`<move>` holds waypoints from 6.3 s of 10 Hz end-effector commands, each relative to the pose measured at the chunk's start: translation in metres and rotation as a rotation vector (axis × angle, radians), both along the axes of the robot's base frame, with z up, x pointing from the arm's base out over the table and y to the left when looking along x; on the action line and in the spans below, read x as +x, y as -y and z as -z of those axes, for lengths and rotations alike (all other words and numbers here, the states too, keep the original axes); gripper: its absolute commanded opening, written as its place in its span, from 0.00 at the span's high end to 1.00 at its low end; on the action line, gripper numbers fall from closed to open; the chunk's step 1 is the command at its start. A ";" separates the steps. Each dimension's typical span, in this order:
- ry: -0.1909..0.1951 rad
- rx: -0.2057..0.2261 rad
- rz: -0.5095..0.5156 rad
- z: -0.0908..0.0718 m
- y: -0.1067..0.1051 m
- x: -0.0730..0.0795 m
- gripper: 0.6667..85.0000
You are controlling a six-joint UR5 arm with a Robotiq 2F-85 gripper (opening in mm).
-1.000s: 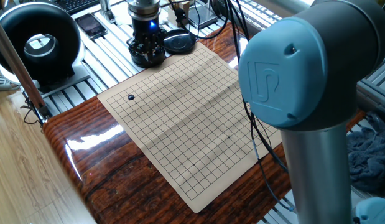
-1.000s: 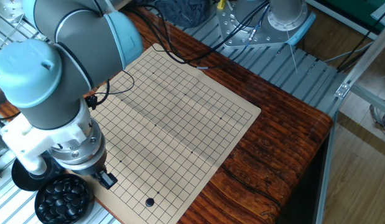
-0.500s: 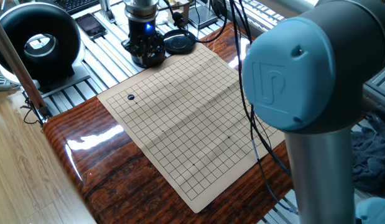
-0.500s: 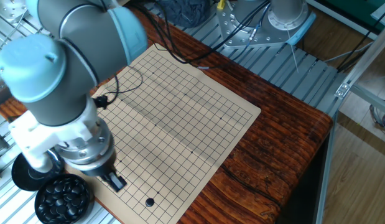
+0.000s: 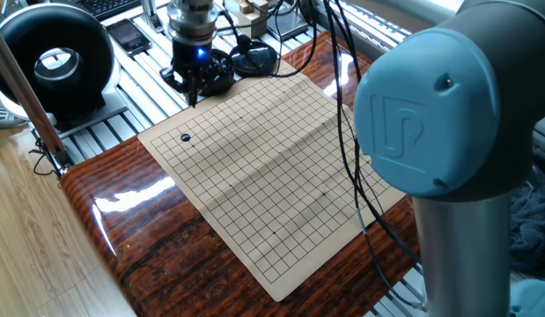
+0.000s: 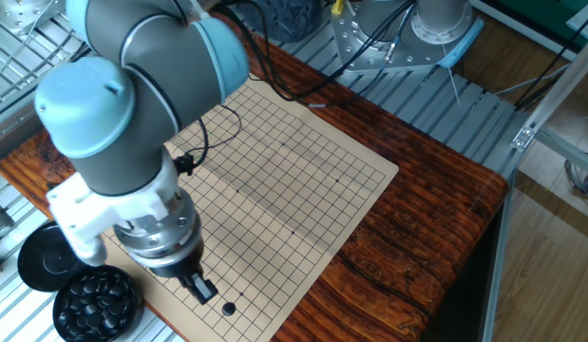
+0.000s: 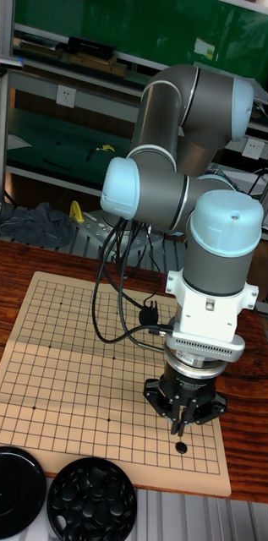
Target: Play the first move as black on the 3-4 point in the upper right corner of the Go board
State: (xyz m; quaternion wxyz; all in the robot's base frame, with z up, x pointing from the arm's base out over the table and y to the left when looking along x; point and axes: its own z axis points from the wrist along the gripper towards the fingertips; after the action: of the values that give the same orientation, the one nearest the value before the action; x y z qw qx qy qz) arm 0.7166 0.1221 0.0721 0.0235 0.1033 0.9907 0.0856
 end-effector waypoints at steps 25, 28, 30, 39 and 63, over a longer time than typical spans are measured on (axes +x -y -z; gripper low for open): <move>0.024 0.171 0.082 0.039 -0.063 -0.026 0.99; 0.019 0.163 0.084 0.045 -0.066 -0.034 0.99; 0.028 0.169 0.087 0.045 -0.067 -0.033 0.99; 0.052 0.206 0.123 0.047 -0.069 -0.030 0.99; 0.092 0.265 0.070 0.056 -0.061 -0.034 0.99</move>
State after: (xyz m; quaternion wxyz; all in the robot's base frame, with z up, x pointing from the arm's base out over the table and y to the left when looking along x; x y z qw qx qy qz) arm 0.6813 0.1831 0.0148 0.0544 0.1351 0.9666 0.2107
